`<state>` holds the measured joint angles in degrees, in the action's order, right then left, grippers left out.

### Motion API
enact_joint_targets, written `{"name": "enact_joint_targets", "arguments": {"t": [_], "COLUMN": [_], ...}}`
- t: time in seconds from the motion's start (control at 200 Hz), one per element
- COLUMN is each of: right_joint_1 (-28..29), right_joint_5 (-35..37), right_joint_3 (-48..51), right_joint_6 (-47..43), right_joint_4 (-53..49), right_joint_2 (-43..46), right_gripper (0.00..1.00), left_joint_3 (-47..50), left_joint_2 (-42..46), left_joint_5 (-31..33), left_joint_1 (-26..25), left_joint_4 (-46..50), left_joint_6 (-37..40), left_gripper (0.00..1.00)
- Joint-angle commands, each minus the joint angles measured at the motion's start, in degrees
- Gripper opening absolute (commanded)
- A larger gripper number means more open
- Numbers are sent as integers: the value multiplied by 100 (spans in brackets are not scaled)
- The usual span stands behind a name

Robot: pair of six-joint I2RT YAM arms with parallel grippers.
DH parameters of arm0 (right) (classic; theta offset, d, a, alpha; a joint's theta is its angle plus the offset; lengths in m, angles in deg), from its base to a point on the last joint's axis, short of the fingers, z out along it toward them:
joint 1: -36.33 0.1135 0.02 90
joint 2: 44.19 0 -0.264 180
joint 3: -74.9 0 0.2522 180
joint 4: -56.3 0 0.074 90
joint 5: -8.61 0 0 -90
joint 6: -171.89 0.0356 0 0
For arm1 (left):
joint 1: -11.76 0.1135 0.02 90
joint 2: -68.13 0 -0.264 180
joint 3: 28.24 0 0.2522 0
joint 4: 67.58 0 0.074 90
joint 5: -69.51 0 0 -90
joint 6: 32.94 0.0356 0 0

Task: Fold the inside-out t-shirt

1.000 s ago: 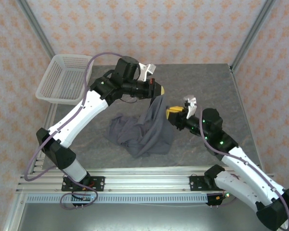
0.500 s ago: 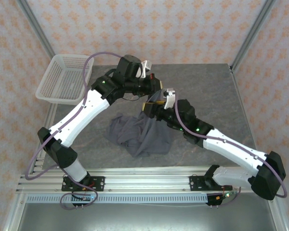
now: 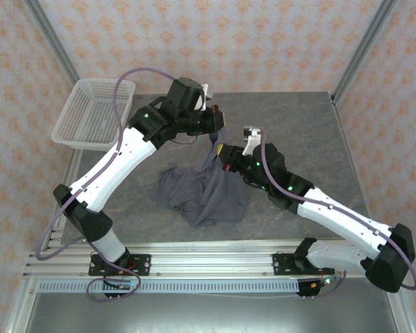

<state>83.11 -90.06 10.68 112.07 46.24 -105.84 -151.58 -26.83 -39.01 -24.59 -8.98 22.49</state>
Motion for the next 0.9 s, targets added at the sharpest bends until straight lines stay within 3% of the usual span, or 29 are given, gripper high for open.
{"name": "enact_joint_targets", "arguments": {"t": [0.0,0.1,0.185,0.265,0.365,0.41,0.45,0.535,0.59,0.731,0.851,0.896], "right_joint_1": [-7,-132,-390,-688,-969,-1026,-1031,-1031,-1031,-1031,-1034,-1027], "right_joint_5": [-970,-847,-702,-488,-492,-724,-874,-1133,-1234,-1321,-1165,-1097], "right_joint_3": [71,144,189,85,8,22,44,71,56,-34,-34,-36], "right_joint_6": [-22,213,555,950,1192,1094,1044,1058,1101,1097,1015,972], "right_joint_4": [-34,-157,-183,-449,-606,-463,-341,-129,-51,-107,-348,-463], "right_joint_2": [223,429,546,540,447,418,407,340,291,251,294,302], "right_gripper": [0,0,0,0,0,0,0,0,0,0,0,0], "left_joint_3": [-445,-306,-28,554,1327,1510,1539,1704,1949,2043,1899,1875], "left_joint_2": [-159,-131,34,434,964,1018,978,887,816,401,223,254], "left_joint_5": [1047,1467,1363,409,-1612,-2342,-2240,-1249,-1220,-2060,-2050,-1892], "left_joint_1": [158,342,537,700,727,689,604,414,419,390,374,375], "left_joint_4": [468,539,559,230,-353,-429,-233,26,-238,-901,-1053,-1066], "left_joint_6": [1034,1448,1622,1866,2207,2200,2153,2103,1898,1539,1419,1396], "left_gripper": [30,50,58,65,83,86,87,88,82,63,35,17]}}
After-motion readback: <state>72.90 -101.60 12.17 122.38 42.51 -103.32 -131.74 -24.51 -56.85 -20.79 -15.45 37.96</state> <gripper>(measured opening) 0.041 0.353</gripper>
